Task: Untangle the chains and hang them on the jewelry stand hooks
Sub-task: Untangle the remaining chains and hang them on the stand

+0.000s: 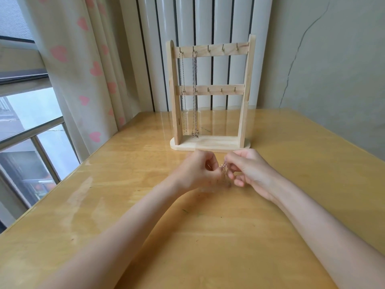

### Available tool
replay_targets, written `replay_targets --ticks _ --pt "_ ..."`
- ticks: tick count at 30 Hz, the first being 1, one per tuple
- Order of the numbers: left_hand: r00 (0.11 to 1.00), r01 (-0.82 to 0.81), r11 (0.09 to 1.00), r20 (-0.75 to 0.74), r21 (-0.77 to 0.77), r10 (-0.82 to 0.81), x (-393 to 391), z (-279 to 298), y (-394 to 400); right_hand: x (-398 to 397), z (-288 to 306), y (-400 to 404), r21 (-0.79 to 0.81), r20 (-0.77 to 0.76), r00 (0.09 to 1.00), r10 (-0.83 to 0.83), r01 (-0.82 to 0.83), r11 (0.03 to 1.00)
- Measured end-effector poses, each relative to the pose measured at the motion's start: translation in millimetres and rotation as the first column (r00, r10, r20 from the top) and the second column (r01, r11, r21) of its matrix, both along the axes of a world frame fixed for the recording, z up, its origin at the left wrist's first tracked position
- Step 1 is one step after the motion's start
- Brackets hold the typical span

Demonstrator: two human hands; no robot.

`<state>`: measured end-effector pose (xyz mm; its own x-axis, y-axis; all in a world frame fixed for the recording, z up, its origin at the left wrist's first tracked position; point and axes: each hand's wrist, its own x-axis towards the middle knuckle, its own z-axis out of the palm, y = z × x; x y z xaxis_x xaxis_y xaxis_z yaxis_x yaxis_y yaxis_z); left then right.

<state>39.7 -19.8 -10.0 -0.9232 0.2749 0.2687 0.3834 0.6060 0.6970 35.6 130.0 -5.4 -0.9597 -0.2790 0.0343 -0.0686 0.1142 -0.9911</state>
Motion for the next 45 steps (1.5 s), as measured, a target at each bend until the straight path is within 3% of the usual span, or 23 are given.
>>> replay_targets --ticks 3,6,10,11,13,21,31,33,36,39,45 --pt "0.99 -0.068 0.995 -0.123 0.067 0.076 -0.3 -1.1 0.4 0.3 1.6 0.9 -0.057 0.062 0.995 0.074 -0.07 0.996" --pt "0.997 -0.065 0.938 0.053 0.34 0.05 1.2 4.2 -1.2 0.3 3.5 3.3 -0.135 0.101 0.985 0.143 -0.129 0.982" --pt "0.911 -0.178 0.639 0.371 0.748 -0.181 2.2 9.1 -1.8 0.0 4.2 4.0 -0.165 0.086 0.985 0.153 -0.137 0.977" --pt "0.88 -0.204 0.575 0.406 0.792 -0.246 2.3 9.9 -0.2 -0.4 4.1 4.0 -0.167 0.079 0.985 0.152 -0.137 0.976" --pt "0.838 -0.232 0.538 0.448 0.81 -0.312 2.1 10.4 1.9 -0.8 4.1 3.8 -0.179 0.068 0.986 0.155 -0.14 0.974" --pt "0.814 -0.177 0.626 0.47 0.759 -0.341 3.6 10.7 1.3 0.5 5.2 2.3 -0.186 0.113 0.986 0.119 -0.096 0.978" --pt "0.815 -0.125 0.571 0.412 0.811 -0.408 4.3 12.6 -5.2 -0.2 9.4 7.9 -0.278 0.142 0.984 0.108 -0.065 0.958" --pt "0.847 -0.106 0.655 0.413 0.748 -0.334 4.8 9.7 -3.6 -0.8 8.2 8.1 -0.275 0.131 0.985 0.112 -0.072 0.959" --pt "0.94 -0.119 0.807 0.328 0.579 -0.096 5.1 6.0 2.4 -1.0 5.9 4.6 -0.279 0.124 0.983 0.138 -0.099 0.955" --pt "0.974 -0.174 0.82 0.22 0.546 0.06 5.5 3.9 5.7 -1.6 5.2 3.3 -0.294 0.131 0.981 0.14 -0.096 0.951" --pt "0.982 -0.156 0.85 0.171 0.504 0.079 7.6 5.2 8.5 -3.6 2.3 3.1 -0.256 0.115 0.992 0.058 -0.027 0.966"
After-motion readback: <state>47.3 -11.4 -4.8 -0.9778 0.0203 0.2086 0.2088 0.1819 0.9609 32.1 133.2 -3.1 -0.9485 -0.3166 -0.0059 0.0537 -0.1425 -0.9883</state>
